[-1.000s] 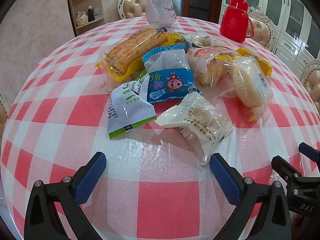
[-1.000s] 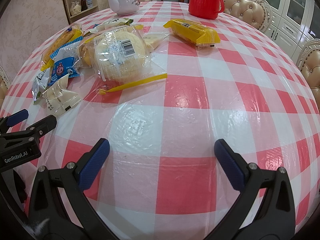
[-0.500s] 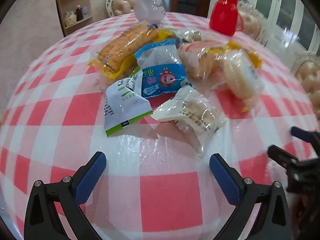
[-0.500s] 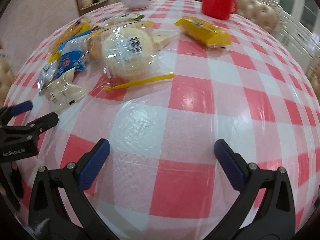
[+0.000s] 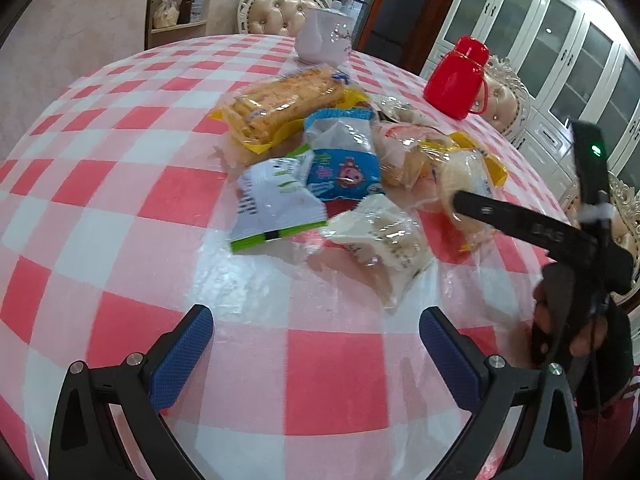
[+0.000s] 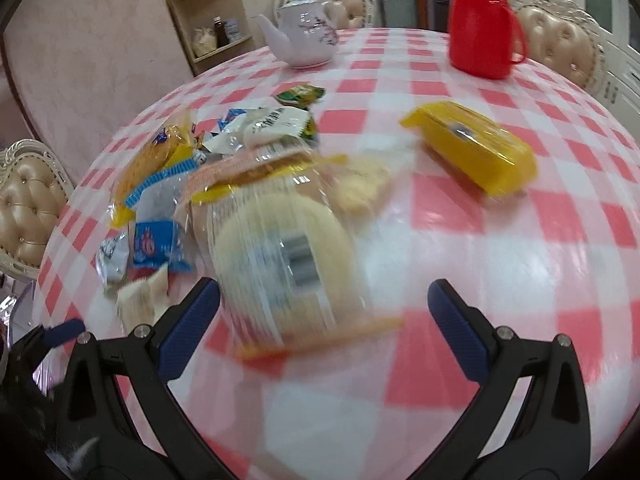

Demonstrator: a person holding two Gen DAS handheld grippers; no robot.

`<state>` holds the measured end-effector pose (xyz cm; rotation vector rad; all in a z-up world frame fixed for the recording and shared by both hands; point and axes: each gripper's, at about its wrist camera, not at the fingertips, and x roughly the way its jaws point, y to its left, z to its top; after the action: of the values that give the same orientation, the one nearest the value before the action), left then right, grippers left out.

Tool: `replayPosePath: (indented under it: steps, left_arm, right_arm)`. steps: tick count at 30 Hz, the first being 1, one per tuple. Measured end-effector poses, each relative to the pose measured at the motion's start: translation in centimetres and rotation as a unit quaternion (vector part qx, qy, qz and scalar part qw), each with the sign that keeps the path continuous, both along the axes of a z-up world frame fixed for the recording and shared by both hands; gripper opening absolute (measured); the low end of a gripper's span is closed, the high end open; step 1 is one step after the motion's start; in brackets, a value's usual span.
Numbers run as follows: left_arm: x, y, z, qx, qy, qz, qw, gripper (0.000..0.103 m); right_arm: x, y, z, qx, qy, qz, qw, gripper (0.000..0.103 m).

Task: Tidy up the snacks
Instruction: 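Reach both grippers toward the snack pile on the table, then grasp the round bun packet with the right gripper while the left grasps a small cookie packet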

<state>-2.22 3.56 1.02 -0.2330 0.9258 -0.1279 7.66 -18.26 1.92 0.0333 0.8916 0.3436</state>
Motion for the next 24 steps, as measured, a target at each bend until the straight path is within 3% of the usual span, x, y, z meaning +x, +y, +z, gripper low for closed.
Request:
replayPosePath:
  steps: [4,6,11,14,15,17,18,19,22,24]
  left_arm:
    - [1.2,-1.2,0.0,0.001,0.002,0.015,0.9999,0.103]
    - [2.1,-2.5,-0.1,0.014,0.006,0.018,0.9997,0.103]
    - [4.2,-5.0,-0.1,0.045,0.008,0.028,0.9986,0.103]
    - [5.7,-6.3,-0.4,0.070,0.014,0.041,0.9966,0.098]
    - [6.0,-6.6,-0.4,0.080,0.015,0.046,0.9956,0.092]
    - [6.1,-6.9,-0.3,0.097,0.009,0.053,0.9938,0.068]
    - [5.8,-7.2,-0.1,0.103,0.000,0.043,0.9938,0.047]
    - [5.4,-7.5,-0.1,0.108,-0.004,0.036,0.9935,0.038]
    - [3.9,-7.3,0.1,0.068,-0.014,0.006,0.9976,0.037]
    - [2.9,-6.8,0.3,0.065,-0.021,0.007,0.9976,0.036]
  right_arm:
    - [0.3,1.7,-0.1,-0.026,-0.005,0.020,0.999,0.101]
    - [0.1,2.1,-0.1,-0.037,-0.014,0.031,0.999,0.073]
    - [-0.6,-0.4,0.0,-0.030,-0.017,0.015,0.999,0.068]
    - [-0.1,-3.0,0.5,0.012,-0.009,-0.008,1.000,0.068]
    - [0.1,-3.6,0.7,0.023,-0.009,-0.016,1.000,0.068]
    - [0.2,-4.4,1.2,0.034,-0.014,-0.027,0.999,0.068]
    - [0.2,-4.6,1.3,0.036,-0.016,-0.030,0.999,0.068]
    - [0.2,-4.7,1.4,0.039,-0.017,-0.033,0.999,0.068]
    - [0.4,-4.5,1.4,0.044,-0.016,-0.031,0.998,0.068]
    - [0.3,-4.4,1.5,0.043,-0.019,-0.030,0.998,0.068]
